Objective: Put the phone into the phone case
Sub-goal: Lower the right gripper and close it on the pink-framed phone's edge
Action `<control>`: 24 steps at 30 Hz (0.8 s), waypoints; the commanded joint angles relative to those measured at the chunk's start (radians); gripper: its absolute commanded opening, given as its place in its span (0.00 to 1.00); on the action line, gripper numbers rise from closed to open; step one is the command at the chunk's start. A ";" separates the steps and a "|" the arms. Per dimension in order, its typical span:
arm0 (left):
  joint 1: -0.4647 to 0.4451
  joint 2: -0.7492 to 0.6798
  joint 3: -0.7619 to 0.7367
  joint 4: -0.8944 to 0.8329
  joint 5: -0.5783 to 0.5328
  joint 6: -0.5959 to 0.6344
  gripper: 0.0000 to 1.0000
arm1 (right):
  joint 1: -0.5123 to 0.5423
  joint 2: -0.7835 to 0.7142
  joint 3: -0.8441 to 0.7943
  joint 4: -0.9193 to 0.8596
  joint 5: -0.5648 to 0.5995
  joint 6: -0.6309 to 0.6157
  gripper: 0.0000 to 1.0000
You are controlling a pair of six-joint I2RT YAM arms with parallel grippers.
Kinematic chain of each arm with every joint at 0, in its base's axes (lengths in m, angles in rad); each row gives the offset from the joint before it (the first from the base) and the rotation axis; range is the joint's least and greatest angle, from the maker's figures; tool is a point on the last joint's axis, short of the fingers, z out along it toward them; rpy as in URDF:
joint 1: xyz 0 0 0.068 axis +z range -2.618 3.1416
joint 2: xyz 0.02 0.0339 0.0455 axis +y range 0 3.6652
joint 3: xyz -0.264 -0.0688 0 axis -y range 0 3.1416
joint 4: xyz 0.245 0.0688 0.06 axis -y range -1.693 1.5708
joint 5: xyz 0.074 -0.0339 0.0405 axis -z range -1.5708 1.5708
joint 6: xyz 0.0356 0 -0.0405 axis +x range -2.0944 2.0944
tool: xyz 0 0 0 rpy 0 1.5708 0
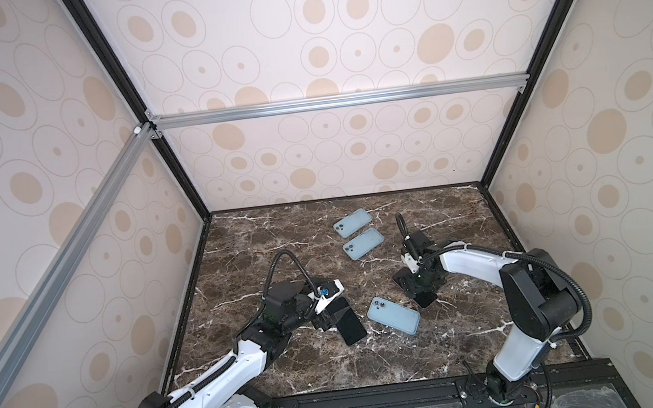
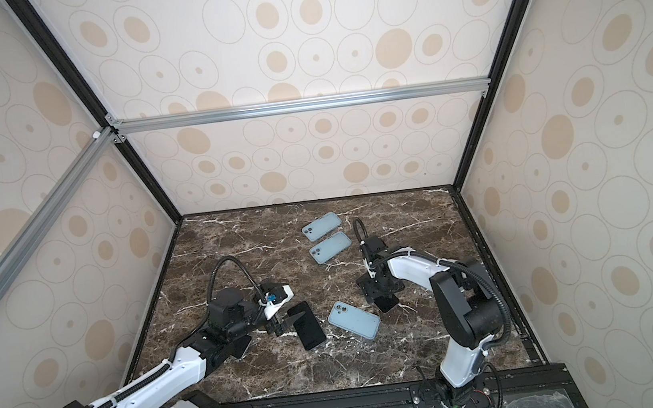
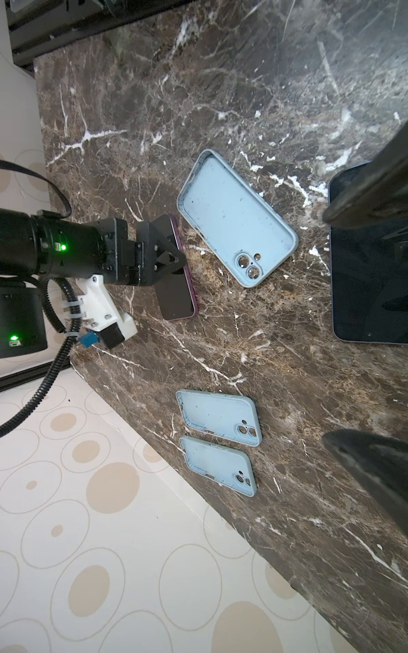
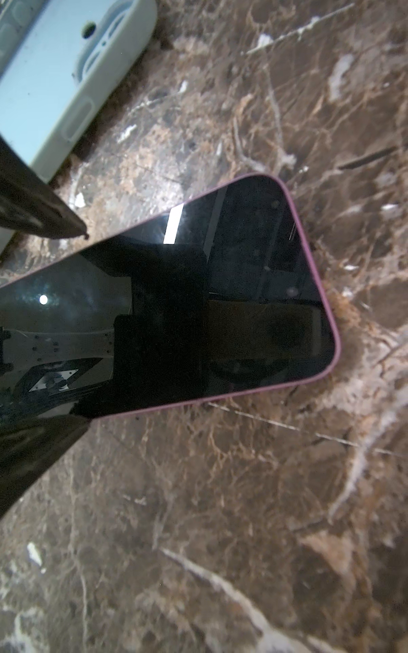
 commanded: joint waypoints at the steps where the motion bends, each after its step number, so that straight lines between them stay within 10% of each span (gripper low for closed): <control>1: -0.006 -0.018 0.034 -0.006 -0.002 0.034 0.88 | 0.009 0.023 -0.002 -0.031 -0.017 -0.004 0.75; 24: -0.007 -0.026 0.033 0.007 -0.063 0.020 0.87 | 0.008 0.004 0.009 -0.034 -0.020 -0.029 0.57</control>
